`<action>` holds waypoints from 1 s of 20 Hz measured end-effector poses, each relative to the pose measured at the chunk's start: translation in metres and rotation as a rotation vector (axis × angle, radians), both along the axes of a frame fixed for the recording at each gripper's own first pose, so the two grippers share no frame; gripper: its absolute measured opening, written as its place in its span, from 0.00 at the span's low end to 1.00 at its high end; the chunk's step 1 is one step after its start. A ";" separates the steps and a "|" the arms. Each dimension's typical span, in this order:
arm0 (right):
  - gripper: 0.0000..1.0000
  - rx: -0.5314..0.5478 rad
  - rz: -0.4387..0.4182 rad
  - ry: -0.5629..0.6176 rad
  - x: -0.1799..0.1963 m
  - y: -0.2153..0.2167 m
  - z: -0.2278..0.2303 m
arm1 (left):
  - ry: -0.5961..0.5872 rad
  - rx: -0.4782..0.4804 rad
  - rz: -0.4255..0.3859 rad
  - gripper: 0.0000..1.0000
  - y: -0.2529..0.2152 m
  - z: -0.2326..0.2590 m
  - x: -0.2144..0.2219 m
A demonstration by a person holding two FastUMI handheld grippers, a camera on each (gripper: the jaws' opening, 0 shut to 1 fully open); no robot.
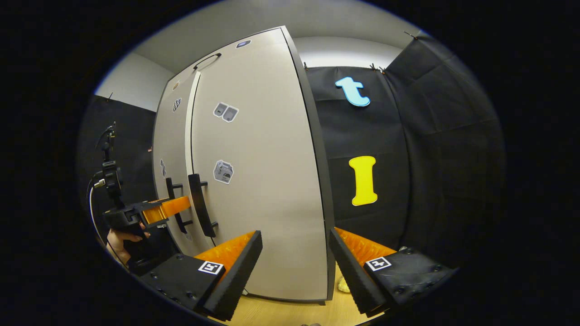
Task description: Grab one shoe with the right hand and put it into the shoe cabinet, grab the other shoe with the left hand and put it into the shoe cabinet; then close the right door with the right hand and the left door with the left hand.
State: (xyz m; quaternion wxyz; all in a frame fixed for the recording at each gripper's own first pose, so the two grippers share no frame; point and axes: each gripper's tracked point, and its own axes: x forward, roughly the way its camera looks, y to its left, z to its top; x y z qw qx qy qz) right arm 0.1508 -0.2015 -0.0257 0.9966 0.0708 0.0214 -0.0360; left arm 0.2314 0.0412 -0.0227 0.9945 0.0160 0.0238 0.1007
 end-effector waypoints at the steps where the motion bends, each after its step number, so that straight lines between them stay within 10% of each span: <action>1: 0.98 -0.004 -0.001 -0.005 -0.001 0.000 0.002 | -0.013 -0.009 0.005 0.95 0.000 0.004 -0.003; 20: 0.98 -0.036 0.080 -0.047 -0.051 0.108 0.023 | 0.053 0.071 -0.065 0.95 -0.004 0.038 -0.158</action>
